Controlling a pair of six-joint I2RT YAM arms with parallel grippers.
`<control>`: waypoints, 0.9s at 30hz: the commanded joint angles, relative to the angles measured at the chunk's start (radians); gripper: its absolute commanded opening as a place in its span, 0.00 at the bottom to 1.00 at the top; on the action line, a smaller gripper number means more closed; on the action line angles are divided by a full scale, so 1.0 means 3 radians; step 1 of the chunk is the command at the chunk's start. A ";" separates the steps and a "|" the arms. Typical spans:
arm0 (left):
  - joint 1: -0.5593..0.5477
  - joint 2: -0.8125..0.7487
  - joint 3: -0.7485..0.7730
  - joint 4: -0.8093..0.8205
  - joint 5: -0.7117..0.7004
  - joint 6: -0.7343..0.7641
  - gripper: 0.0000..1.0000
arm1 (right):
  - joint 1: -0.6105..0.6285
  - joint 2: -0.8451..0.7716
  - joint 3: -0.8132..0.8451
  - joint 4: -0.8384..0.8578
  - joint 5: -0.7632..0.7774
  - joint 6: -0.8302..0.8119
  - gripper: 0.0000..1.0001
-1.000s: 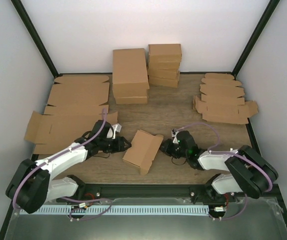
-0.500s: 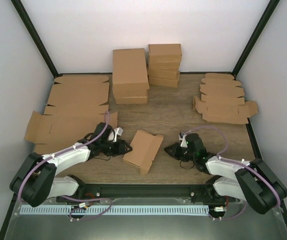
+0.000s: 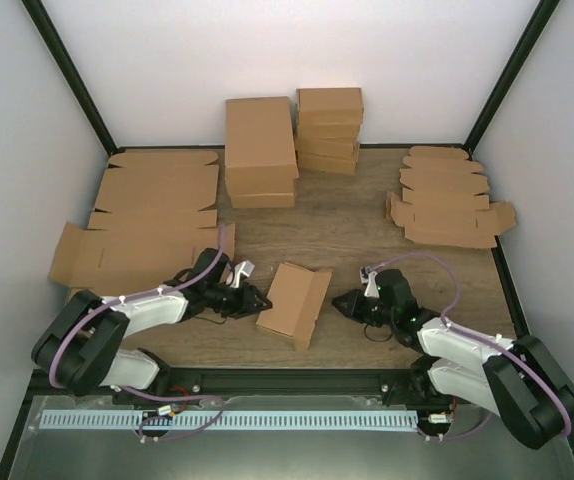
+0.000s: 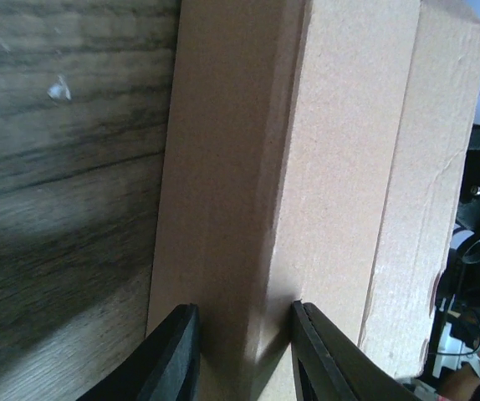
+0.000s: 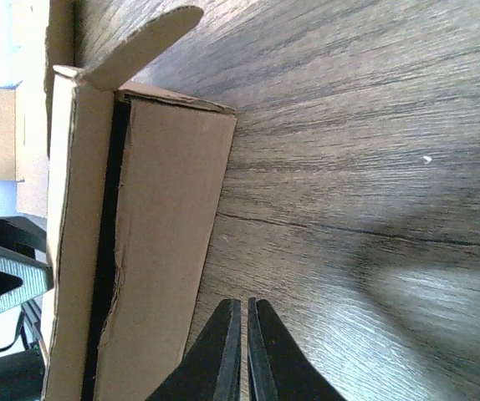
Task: Fold the paper box
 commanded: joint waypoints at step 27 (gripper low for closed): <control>0.0159 -0.0107 0.0021 0.0220 0.0037 -0.0023 0.39 | -0.0041 -0.0075 0.0008 -0.0145 -0.0095 -0.0216 0.06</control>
